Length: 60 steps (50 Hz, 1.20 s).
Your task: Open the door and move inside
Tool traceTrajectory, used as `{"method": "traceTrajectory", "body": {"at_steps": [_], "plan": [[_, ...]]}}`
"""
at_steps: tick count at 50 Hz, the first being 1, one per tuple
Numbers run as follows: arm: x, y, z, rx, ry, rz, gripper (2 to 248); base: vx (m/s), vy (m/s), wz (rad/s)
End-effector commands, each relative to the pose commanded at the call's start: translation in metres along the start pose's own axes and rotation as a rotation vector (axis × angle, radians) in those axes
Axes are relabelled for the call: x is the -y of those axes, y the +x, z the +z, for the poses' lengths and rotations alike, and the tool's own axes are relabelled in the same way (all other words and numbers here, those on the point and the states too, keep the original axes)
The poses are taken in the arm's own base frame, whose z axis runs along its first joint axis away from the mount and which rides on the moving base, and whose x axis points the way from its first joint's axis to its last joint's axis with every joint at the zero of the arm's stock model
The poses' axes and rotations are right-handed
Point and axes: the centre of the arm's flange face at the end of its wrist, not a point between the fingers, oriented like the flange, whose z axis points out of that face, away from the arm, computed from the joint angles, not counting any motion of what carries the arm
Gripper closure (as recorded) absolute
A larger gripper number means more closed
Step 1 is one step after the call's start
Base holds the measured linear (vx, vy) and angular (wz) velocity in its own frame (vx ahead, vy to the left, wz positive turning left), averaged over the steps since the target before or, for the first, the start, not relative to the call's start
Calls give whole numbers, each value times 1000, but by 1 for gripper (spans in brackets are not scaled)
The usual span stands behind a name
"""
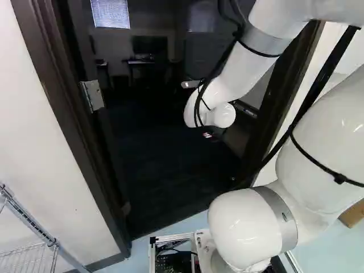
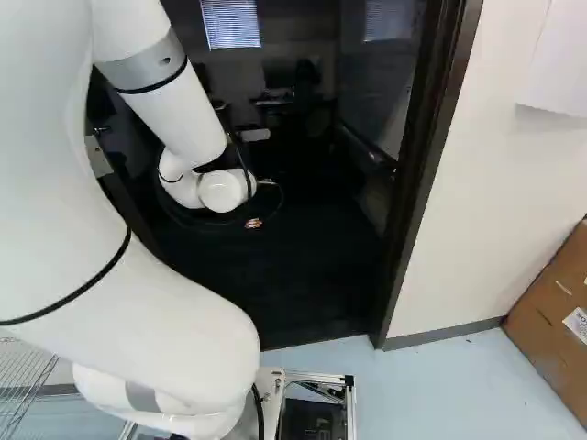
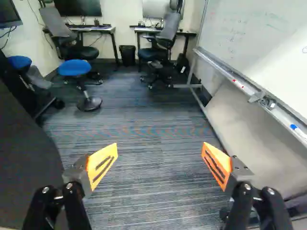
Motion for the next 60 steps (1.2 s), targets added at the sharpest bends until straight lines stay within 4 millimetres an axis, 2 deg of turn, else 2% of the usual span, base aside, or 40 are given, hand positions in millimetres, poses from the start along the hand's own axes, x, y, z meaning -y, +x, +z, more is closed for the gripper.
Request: {"method": "traceTrajectory", "body": {"at_steps": [25, 60], "plan": [[0, 0, 0, 0, 0, 0, 3, 49, 1, -1], [0, 0, 0, 0, 0, 0, 3, 115, 4, -6]]}}
